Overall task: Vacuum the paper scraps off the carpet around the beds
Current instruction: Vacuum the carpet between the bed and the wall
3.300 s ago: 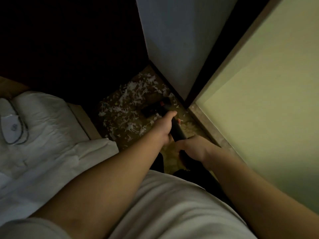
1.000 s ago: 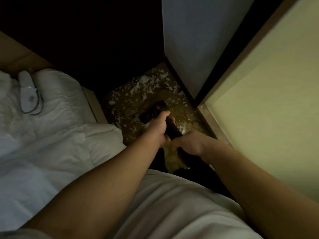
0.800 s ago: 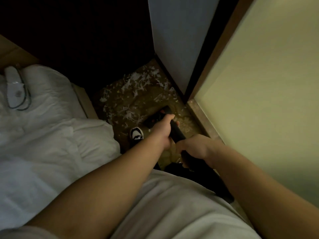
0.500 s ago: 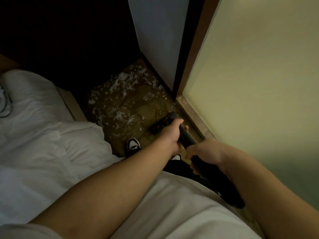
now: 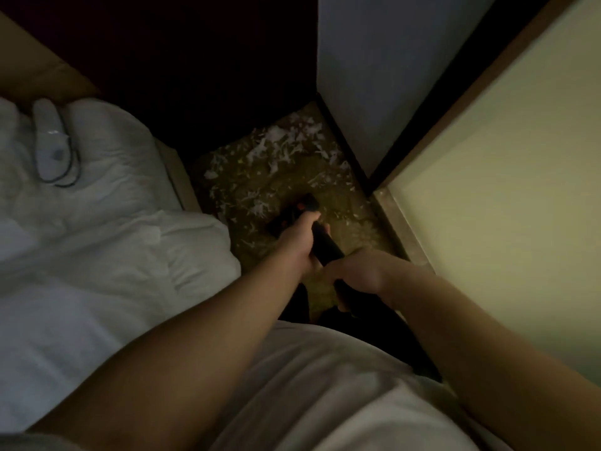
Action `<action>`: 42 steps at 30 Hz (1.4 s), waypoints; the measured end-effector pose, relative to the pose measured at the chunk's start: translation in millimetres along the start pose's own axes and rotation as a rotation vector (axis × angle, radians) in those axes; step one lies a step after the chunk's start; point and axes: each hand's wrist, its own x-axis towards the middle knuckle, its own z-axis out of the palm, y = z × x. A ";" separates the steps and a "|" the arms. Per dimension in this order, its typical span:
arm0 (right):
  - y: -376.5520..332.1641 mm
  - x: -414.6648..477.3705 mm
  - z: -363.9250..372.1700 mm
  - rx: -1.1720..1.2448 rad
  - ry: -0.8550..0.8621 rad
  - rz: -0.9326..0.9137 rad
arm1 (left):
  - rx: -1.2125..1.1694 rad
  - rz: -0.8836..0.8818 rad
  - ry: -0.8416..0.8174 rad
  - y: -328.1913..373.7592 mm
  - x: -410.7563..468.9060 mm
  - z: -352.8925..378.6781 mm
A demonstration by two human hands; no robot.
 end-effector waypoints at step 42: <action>-14.3 19.3 95.8 -0.072 -0.109 -0.051 | -0.086 0.127 0.023 -1.4 13.1 -115.3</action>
